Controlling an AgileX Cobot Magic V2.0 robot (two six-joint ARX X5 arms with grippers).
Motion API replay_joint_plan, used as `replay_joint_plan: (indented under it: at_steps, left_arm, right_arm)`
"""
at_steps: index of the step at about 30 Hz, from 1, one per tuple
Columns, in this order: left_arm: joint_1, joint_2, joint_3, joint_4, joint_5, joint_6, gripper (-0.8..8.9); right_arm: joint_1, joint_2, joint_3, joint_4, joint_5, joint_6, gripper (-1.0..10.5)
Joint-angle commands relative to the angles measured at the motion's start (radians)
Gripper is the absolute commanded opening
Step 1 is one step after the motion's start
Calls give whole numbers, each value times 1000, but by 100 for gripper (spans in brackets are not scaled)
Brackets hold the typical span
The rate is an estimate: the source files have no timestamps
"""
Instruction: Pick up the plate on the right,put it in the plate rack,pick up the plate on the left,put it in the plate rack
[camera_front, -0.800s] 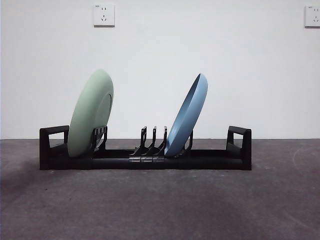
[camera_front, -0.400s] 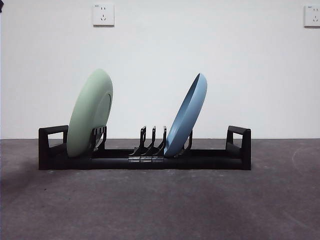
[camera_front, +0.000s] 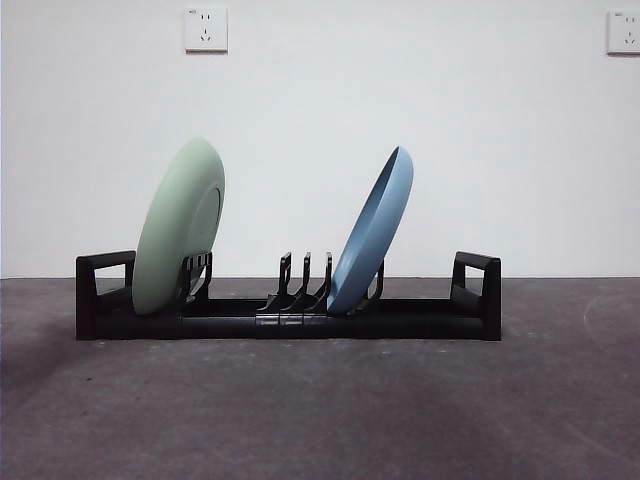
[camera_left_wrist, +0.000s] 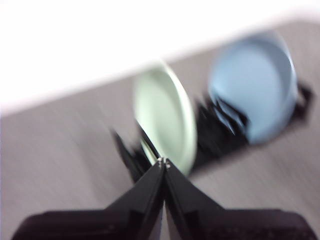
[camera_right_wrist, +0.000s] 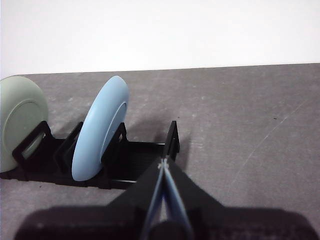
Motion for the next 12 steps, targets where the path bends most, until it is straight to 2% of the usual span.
replay_joint_plan:
  at_steps: [1,7,12]
  left_arm:
    - [66,-75,-87,51,31,32,-3]
    - [150,-262,-322,167,33,21,-4]
    - [169,-364,-495,241,27,15,-4]
  right_arm:
    - [1,-1,-5,6,3,10,4]
    - [1,-1,-5,6,3,10,4]
    - [1,-2,-5,6,3,10,4]
